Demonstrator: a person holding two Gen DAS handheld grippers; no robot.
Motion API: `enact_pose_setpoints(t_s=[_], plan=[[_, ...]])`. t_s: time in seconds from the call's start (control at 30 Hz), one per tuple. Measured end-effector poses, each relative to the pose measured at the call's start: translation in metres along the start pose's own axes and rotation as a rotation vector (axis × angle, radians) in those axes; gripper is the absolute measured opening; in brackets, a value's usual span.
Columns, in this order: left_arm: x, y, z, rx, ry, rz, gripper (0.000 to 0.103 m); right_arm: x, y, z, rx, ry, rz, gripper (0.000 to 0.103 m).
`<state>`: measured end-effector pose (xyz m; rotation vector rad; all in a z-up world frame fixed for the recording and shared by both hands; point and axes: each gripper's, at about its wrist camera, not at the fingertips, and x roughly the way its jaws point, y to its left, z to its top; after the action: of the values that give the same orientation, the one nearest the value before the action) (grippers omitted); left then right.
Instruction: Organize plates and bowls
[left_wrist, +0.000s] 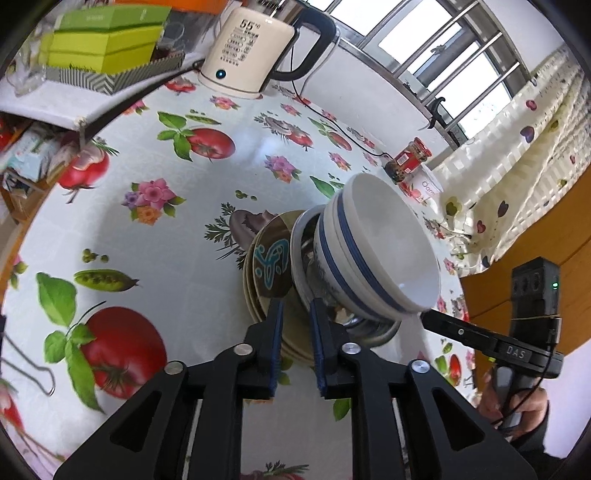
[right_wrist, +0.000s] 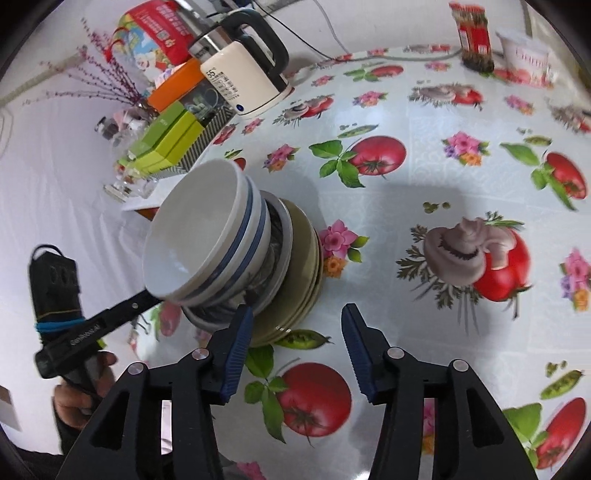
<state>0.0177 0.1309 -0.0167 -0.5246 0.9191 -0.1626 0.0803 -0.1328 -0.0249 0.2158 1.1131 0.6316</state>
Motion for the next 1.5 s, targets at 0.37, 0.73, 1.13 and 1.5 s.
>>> enact_pose_setpoints(t_s=[0.37,0.73,1.13,1.5], plan=[[-0.009,-0.034,-0.034,0.153,-0.037,0.140,0.036,-0.004,0.033,-0.035,-0.150,-0.035,-0.123,0.057],[-0.008,-0.052,-0.056,0.239,-0.044,0.251,0.044,-0.006,0.059,-0.065,-0.263,-0.044,-0.203,0.063],[-0.003,-0.059,-0.062,0.277,-0.026,0.274,0.044,-0.005,0.071,-0.075,-0.295,-0.063,-0.241,0.065],[0.006,-0.054,-0.058,0.263,-0.018,0.324,0.044,-0.002,0.069,-0.069,-0.315,-0.095,-0.253,0.066]])
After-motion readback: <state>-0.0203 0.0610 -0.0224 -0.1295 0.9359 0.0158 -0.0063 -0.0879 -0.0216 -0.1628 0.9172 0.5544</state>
